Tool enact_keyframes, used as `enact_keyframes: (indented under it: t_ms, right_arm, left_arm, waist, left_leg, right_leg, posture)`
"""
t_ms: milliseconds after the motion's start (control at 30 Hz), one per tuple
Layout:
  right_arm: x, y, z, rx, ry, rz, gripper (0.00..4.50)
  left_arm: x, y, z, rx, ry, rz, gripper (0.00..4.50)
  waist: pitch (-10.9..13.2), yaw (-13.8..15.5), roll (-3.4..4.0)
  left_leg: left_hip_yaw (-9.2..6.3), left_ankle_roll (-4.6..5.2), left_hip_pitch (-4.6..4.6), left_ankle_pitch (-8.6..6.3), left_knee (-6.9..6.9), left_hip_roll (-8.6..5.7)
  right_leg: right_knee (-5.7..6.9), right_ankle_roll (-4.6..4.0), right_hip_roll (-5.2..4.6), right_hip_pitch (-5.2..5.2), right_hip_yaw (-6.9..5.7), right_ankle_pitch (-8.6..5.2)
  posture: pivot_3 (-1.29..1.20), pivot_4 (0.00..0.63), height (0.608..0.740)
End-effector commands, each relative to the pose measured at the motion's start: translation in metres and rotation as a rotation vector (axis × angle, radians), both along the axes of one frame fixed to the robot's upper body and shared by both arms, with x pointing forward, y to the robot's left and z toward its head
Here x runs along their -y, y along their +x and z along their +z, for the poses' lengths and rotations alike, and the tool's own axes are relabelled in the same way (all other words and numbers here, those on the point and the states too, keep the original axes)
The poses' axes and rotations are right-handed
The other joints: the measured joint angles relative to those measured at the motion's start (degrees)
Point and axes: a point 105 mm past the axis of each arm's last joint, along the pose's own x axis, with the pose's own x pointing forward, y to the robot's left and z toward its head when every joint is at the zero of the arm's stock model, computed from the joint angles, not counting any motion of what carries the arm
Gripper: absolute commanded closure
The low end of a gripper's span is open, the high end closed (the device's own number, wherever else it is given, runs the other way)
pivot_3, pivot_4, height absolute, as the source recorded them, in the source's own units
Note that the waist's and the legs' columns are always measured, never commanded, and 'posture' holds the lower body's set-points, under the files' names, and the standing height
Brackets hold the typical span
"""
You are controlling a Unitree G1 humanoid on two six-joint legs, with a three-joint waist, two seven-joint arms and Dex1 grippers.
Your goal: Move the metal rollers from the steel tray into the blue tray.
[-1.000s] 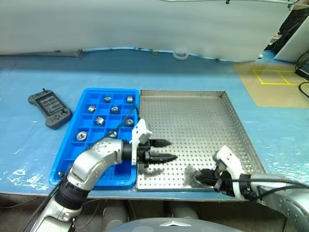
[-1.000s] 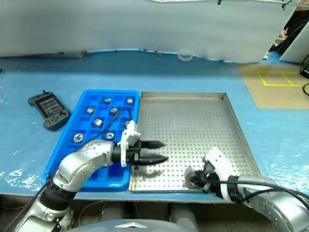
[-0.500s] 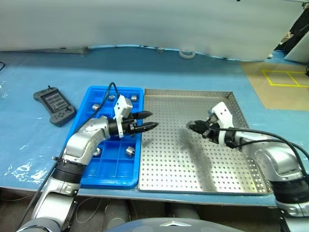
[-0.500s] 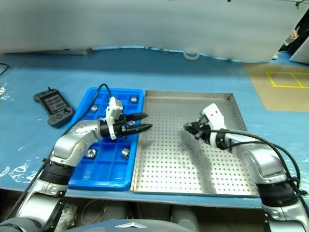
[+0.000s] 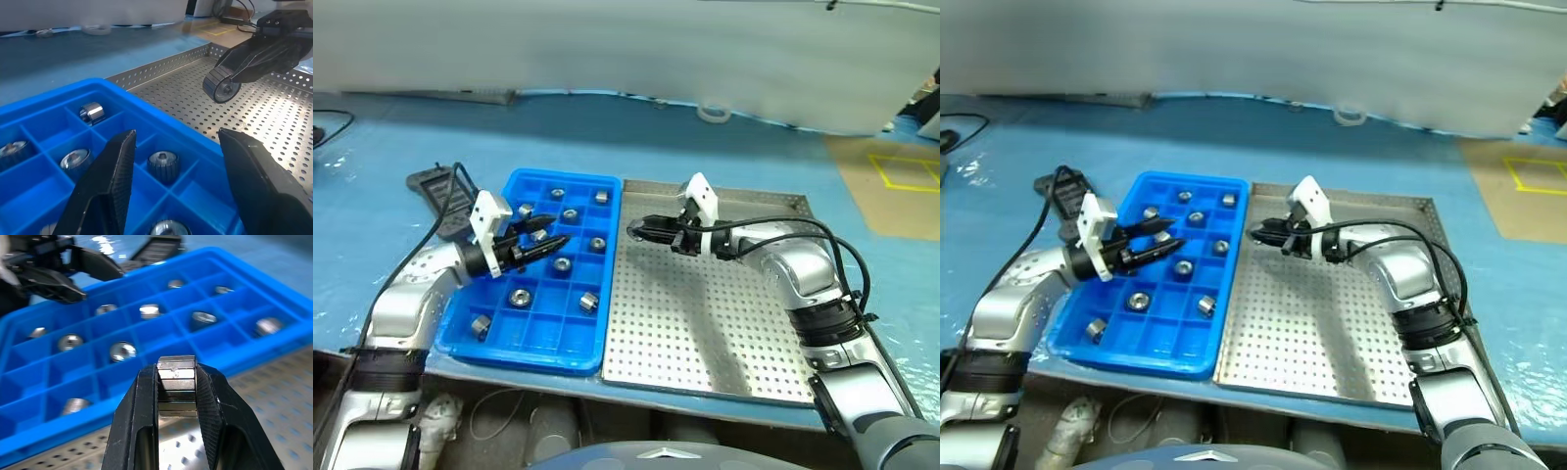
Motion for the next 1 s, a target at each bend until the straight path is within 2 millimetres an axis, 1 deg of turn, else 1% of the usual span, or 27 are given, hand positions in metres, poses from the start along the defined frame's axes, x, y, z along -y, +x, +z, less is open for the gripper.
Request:
enact_keyframes:
  t_ms: [33, 100, 167, 300, 367, 467, 500, 600, 633, 767, 867, 1000]
  right_arm:
    - [-0.015, -0.015, 0.001, 0.010, -0.007, 0.170, 3.82]
    - [-0.024, -0.025, -0.008, 0.003, -0.027, 0.247, 3.82]
    - [-0.033, -0.031, -0.009, -0.010, -0.011, 0.299, 3.82]
    - [-0.048, -0.032, -0.008, -0.030, 0.017, 0.350, 3.82]
    - [-0.059, -0.033, -0.005, -0.033, 0.034, 0.390, 3.82]
    - [-0.074, -0.032, -0.004, -0.038, 0.046, 0.420, 3.82]
    - [-0.079, -0.033, -0.006, -0.052, 0.053, 0.432, 3.82]
    - [-0.093, -0.034, -0.018, -0.073, 0.049, 0.447, 3.82]
    - [-0.096, -0.035, -0.022, -0.103, 0.057, 0.448, 3.82]
    - [-0.102, -0.042, -0.034, -0.206, 0.074, 0.466, 3.82]
    - [-0.101, -0.050, -0.037, -0.238, 0.073, 0.495, 3.82]
    - [-0.097, -0.051, -0.039, -0.244, 0.069, 0.495, 3.82]
  left_arm:
    - [-0.007, -0.011, 0.016, 0.048, -0.005, 0.035, 1.68]
    - [-0.012, -0.019, 0.014, 0.037, -0.001, 0.071, 1.68]
    - [-0.017, -0.025, 0.013, 0.028, 0.002, 0.105, 1.68]
    - [-0.028, -0.035, 0.008, 0.001, 0.005, 0.165, 1.68]
    - [-0.036, -0.041, 0.006, -0.015, 0.020, 0.196, 1.68]
    - [-0.043, -0.045, 0.008, -0.026, 0.024, 0.222, 1.68]
    - [-0.044, -0.046, 0.007, -0.032, 0.024, 0.232, 1.68]
    - [-0.049, -0.051, 0.004, -0.049, 0.037, 0.250, 1.68]
    - [-0.049, -0.053, 0.005, -0.051, 0.039, 0.250, 1.68]
    - [-0.051, -0.055, 0.008, -0.061, 0.051, 0.268, 1.68]
    - [-0.047, -0.054, 0.012, -0.062, 0.055, 0.262, 1.68]
    - [-0.042, -0.048, 0.017, -0.057, 0.058, 0.254, 1.68]
  waist:
    - [0.03, 1.23, -0.04]
    - [0.05, 2.01, -0.07]
    - [0.10, 2.63, -0.08]
    - [0.14, 3.78, -0.13]
    - [0.14, 4.46, -0.14]
    - [0.15, 4.95, -0.21]
    - [0.15, 5.11, -0.21]
    - [0.14, 5.75, -0.25]
    - [0.13, 5.97, -0.28]
    - [0.14, 6.49, -0.33]
    - [0.15, 6.54, -0.33]
    - [0.15, 6.51, -0.33]
  left_leg:
    - [-0.02, -0.01, -0.03, 0.00, -0.01, 0.01]
    - [-0.03, -0.03, -0.03, 0.01, 0.00, 0.02]
    - [-0.06, -0.06, -0.01, 0.02, -0.01, 0.00]
    - [-0.18, -0.32, 0.05, 0.18, -0.12, 0.04]
    - [-0.21, -0.35, 0.09, 0.20, -0.23, 0.04]
    - [-0.24, -0.44, 0.14, 0.26, -0.40, 0.08]
    - [-0.26, -0.62, 0.15, 0.36, -0.44, 0.10]
    - [-0.29, -0.64, 0.12, 0.38, -0.53, 0.10]
    - [-0.29, -0.64, 0.10, 0.37, -0.54, 0.09]
    - [-0.37, -0.65, -0.03, 0.37, -0.55, 0.09]
    - [-0.43, -0.67, -0.01, 0.38, -0.56, 0.09]
    - [-0.46, -0.79, 0.04, 0.45, -0.56, 0.10]
  right_leg:
    - [0.00, 0.00, 0.00, 0.00, -0.08, 0.00]
    - [-0.03, -0.01, -0.02, 0.00, -0.10, -0.01]
    - [-0.06, 0.00, -0.08, -0.01, -0.13, -0.01]
    - [0.00, 0.01, -0.06, -0.08, -0.20, -0.02]
    - [0.00, 0.02, -0.05, -0.09, -0.22, -0.02]
    - [0.00, 0.03, 0.02, -0.14, -0.23, -0.03]
    - [0.00, 0.03, 0.05, -0.26, -0.25, -0.03]
    - [-0.01, 0.04, 0.08, -0.45, -0.30, -0.02]
    - [-0.02, 0.05, 0.07, -0.46, -0.33, -0.02]
    - [-0.04, 0.26, 0.07, -0.53, -0.47, 0.10]
    - [-0.04, 0.29, 0.07, -0.49, -0.49, 0.10]
    - [0.01, 0.31, 0.07, -0.49, -0.48, 0.10]
  posture:
    - [0.26, 0.150, 0.740]
    - [0.29, 0.150, 0.740]
    - [0.32, 0.150, 0.740]
    - [0.37, 0.150, 0.740]
    - [0.38, 0.150, 0.740]
    - [0.40, 0.150, 0.740]
    - [0.40, 0.150, 0.740]
    - [0.41, 0.150, 0.740]
    - [0.42, 0.150, 0.740]
    - [0.42, 0.150, 0.740]
    - [0.41, 0.150, 0.740]
    - [0.39, 0.150, 0.740]
